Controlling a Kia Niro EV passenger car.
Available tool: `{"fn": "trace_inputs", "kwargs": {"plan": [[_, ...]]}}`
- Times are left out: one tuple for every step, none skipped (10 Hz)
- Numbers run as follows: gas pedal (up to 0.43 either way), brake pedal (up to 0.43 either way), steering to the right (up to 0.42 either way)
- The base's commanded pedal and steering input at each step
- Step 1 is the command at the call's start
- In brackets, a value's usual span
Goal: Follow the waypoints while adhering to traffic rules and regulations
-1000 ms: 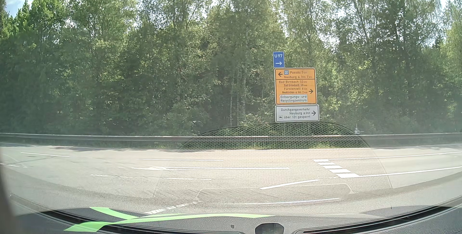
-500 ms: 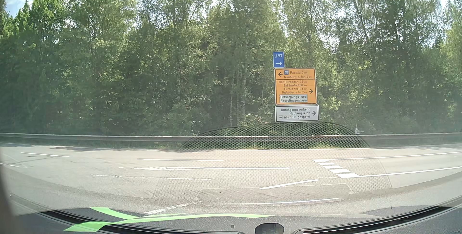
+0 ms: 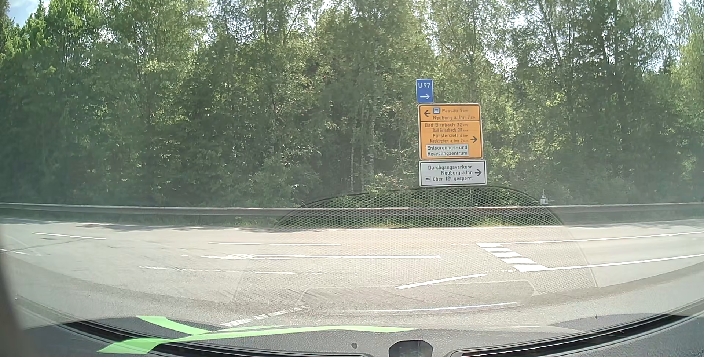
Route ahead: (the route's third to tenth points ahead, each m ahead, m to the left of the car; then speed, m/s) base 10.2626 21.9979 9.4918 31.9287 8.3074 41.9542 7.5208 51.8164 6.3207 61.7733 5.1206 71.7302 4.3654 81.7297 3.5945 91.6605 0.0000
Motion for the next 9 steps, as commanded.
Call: {"fn": "trace_inputs", "kwargs": {"plan": [[0.000, 0.262, -0.063], [0.000, 0.262, -0.063], [0.000, 0.262, -0.063], [0.000, 0.262, -0.063], [0.000, 0.262, -0.063], [0.000, 0.262, -0.063], [0.000, 0.262, -0.063], [0.000, 0.262, -0.063], [0.000, 0.262, -0.063]]}}
